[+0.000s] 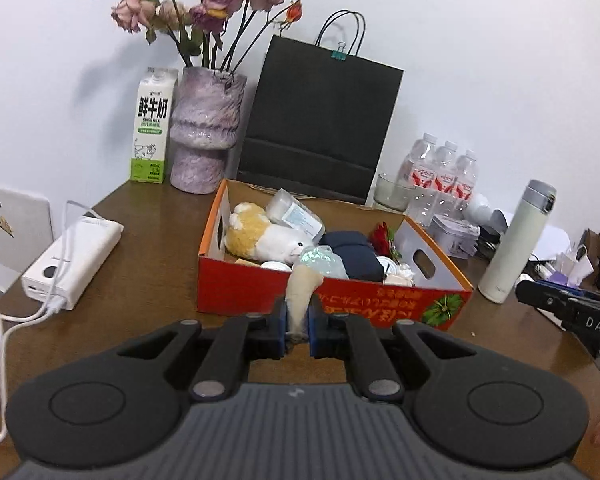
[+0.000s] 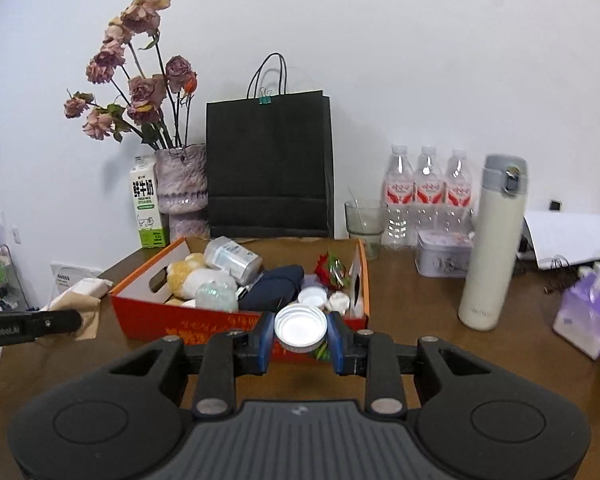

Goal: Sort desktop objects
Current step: 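Carry the napkin and cap over the box and open both tools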

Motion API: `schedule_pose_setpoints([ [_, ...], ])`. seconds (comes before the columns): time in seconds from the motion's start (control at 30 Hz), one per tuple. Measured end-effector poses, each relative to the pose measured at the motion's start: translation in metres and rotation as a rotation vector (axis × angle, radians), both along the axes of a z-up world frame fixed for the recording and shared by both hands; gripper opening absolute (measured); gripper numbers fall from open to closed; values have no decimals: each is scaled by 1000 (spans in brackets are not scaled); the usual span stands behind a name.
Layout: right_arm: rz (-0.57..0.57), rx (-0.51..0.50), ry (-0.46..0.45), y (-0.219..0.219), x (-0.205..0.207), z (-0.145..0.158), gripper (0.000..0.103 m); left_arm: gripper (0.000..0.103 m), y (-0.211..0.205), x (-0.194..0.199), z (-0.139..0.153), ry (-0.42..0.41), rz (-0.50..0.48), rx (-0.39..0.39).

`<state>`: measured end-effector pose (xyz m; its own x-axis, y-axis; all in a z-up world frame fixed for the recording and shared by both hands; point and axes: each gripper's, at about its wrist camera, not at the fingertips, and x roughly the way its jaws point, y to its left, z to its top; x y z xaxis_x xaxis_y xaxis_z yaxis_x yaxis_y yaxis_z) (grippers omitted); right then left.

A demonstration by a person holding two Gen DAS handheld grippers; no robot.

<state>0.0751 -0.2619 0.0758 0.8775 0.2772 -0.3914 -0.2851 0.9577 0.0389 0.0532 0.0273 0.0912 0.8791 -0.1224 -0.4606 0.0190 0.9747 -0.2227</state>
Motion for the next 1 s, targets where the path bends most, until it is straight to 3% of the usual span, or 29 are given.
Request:
schedule_pose_setpoints([
  [0.13,39,23,28,9,28,1,27,11,0,35,5,37,8,21],
  [0.4,97,9,133,28,120,6,27,11,0,141,7,179,-75,50],
  [0.6,93,71,299,37,211,-10,27,11,-14,227,3,282,-128,-27],
  [0.63,87,71,316,40,226,-13,27,16,-19,241,4,278,-146,-16],
  [0.7,42,2,310,49,250,-21,30,52,-32,267,2,258,-167,52],
  [0.73,15,-38,312,54,261,-25,35,76,-36,274,1,249,-140,95],
  [0.77,-4,-58,314,56,267,-28,47,78,-36,276,0,231,-93,135],
  [0.8,-20,-59,312,55,271,-29,52,77,-35,274,-1,220,-70,154],
  [0.9,-4,7,304,42,264,-26,56,80,-24,255,-2,207,-75,126],
  [1.0,-29,16,292,33,245,-22,61,84,-16,224,1,197,-3,128],
])
